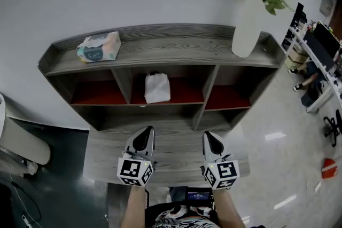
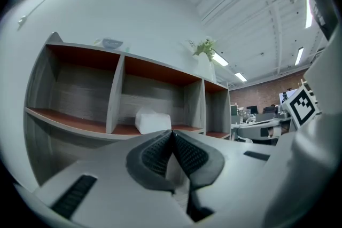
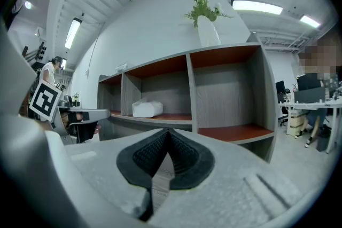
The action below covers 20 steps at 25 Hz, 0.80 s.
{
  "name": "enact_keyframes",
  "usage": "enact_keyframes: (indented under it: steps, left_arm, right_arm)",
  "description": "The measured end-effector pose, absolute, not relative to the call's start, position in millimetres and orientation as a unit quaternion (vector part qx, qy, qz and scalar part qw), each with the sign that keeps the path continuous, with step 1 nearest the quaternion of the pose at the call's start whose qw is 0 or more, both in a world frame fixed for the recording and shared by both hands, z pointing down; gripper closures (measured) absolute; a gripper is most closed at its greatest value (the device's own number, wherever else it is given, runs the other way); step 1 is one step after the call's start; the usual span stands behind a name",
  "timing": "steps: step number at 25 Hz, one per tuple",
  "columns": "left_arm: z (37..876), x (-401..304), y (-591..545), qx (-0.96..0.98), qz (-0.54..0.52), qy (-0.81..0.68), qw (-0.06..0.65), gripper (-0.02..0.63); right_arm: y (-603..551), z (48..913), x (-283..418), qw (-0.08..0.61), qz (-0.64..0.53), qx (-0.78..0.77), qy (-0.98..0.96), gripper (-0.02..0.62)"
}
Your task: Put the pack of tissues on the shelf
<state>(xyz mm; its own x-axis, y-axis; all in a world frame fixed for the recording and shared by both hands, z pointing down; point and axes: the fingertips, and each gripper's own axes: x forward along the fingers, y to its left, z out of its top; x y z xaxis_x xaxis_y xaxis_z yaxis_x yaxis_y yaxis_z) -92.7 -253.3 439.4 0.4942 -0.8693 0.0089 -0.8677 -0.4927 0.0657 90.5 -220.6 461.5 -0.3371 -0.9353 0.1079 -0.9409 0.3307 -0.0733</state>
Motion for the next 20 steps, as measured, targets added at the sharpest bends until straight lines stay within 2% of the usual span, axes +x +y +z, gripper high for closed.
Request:
enact_keyframes:
  steps: [20]
  left_arm:
    - [436.5, -95.3, -251.5, 0.863, -0.03, -0.501, 0.052, 0.598]
  right_arm:
    - [-218.8, 466.3, 86.5, 0.011, 0.071, 0.558, -0.827, 0.594]
